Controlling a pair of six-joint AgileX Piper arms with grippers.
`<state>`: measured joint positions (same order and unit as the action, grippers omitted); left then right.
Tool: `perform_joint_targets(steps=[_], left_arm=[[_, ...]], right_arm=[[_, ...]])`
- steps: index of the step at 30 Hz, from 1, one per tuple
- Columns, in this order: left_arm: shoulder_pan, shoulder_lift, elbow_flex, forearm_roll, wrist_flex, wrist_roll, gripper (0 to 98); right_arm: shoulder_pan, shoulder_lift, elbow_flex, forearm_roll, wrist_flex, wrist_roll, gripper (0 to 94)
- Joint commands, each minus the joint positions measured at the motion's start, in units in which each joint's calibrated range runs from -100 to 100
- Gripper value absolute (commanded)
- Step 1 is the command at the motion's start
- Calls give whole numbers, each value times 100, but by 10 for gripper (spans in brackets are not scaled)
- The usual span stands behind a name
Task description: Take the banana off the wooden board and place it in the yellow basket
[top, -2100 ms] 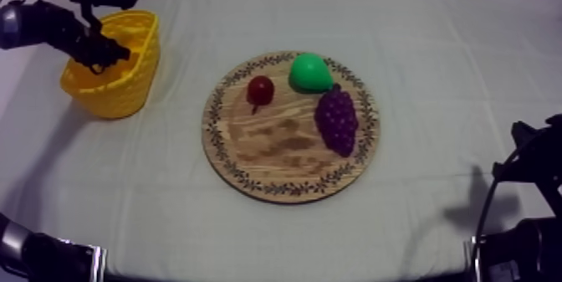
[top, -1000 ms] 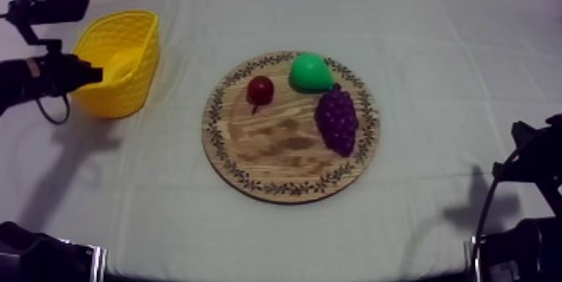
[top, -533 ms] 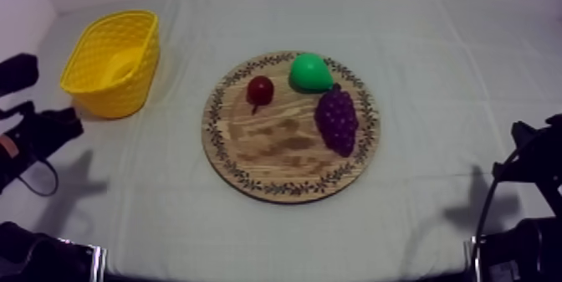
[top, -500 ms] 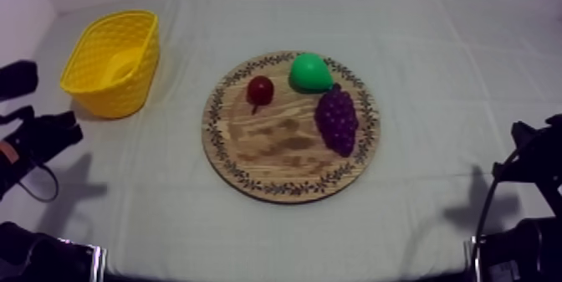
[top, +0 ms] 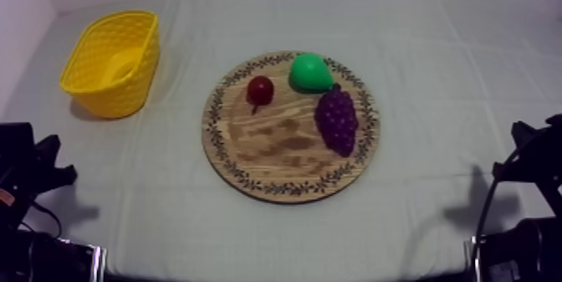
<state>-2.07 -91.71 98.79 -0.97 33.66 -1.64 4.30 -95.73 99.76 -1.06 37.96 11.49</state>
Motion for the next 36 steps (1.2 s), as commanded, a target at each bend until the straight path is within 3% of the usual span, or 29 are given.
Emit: perform_joint_targets(steps=[1, 9, 14, 17, 26, 36], left_arm=[[72, -511, -10, 6, 135, -66, 0], [297, -794, -38, -2, 331, -28, 10], [504, -822, 14, -54, 164, 1065, 2], [553, -826, 40, -72, 72, 1469, 1], [578, -828, 53, -81, 23, 1234, 1], [579, -829, 54, -86, 21, 1194, 1]], right_arm=[[-1, -2, 2, 1, 2, 1, 3], [-1, -2, 2, 1, 2, 1, 3], [-1, -2, 2, 1, 2, 1, 3], [-1, -2, 2, 1, 2, 1, 3], [-1, -2, 2, 1, 2, 1, 3], [-1, -2, 2, 1, 2, 1, 3]])
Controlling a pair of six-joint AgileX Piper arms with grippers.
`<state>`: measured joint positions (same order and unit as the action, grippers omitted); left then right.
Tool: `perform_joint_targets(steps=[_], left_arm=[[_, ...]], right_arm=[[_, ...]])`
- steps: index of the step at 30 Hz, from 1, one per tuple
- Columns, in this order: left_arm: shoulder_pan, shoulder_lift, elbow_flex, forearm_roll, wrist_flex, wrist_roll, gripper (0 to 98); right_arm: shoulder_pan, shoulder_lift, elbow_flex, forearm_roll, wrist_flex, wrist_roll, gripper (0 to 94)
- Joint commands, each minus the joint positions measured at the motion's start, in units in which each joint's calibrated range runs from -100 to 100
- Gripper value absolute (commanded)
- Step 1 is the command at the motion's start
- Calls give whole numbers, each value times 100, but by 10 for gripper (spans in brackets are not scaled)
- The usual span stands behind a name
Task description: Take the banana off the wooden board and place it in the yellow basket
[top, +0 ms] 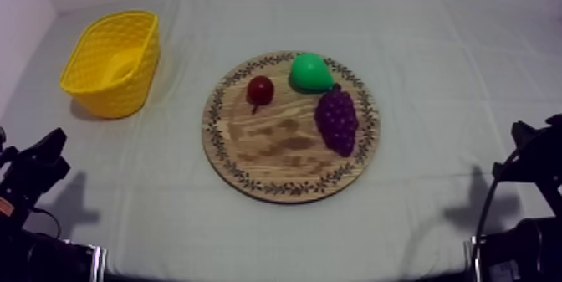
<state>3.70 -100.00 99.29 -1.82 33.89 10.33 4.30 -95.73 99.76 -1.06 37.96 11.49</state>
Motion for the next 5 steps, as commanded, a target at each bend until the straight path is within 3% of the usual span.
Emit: perform_joint_targets(steps=[1, 5], left_arm=[[3, 0, 4, -2, -1, -3, 1], [3, 0, 4, -2, -1, -3, 1]], right_arm=[[-1, -2, 2, 1, 2, 1, 3], [-1, -2, 2, 1, 2, 1, 3]])
